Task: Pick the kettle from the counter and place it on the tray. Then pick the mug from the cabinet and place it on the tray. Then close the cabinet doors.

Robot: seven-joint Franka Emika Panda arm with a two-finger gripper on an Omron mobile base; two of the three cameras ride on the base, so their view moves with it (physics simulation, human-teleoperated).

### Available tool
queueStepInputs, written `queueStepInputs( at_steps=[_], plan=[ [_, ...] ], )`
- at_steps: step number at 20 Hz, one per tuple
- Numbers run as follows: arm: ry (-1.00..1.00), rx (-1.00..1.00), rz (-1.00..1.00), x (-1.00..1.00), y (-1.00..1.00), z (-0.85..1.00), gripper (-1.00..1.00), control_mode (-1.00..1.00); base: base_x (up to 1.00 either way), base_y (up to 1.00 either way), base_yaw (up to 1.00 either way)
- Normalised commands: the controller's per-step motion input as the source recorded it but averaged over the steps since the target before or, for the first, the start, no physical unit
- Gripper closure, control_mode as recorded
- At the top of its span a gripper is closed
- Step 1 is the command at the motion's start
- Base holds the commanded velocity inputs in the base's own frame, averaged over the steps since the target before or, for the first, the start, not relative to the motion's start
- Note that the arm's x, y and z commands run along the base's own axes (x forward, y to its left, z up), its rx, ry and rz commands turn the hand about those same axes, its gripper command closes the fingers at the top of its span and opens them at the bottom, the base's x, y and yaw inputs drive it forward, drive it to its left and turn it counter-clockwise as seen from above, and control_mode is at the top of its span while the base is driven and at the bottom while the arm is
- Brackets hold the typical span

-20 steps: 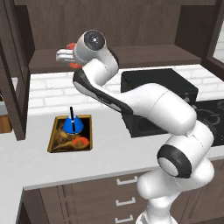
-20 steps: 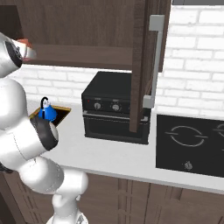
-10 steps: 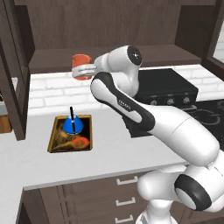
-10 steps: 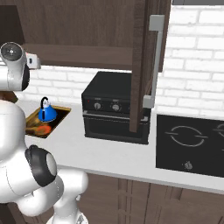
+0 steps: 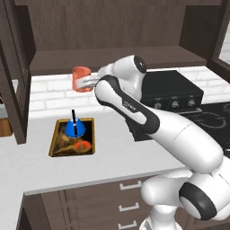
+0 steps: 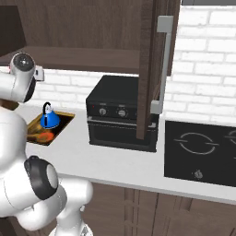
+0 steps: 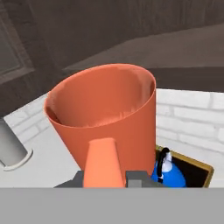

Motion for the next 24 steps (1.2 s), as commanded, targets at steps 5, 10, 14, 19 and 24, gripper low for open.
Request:
queueStepInputs(
  at_steps=[5, 10, 14, 19, 24],
  plan=[
    [0.41, -0.07, 0.27, 0.00, 0.28, -0.89, 1.00, -1.00, 0.00, 0.00, 0.00],
    [0.17, -0.05, 0.19, 0.07, 0.30, -1.00, 1.00, -1.00, 0.00, 0.00, 0.00],
    [0.02, -0.19, 0.08, 0.20, 0.35, -1.00, 1.00, -1.00, 0.00, 0.00, 0.00],
    [0.00, -0.24, 0.00, 0.17, 0.30, -0.99, 1.00, -1.00, 0.00, 0.00, 0.00],
    [-0.03, -0.04, 0.00, 0.17, 0.04, -0.62, 1.00, -1.00, 0.00, 0.00, 0.00]
  ],
)
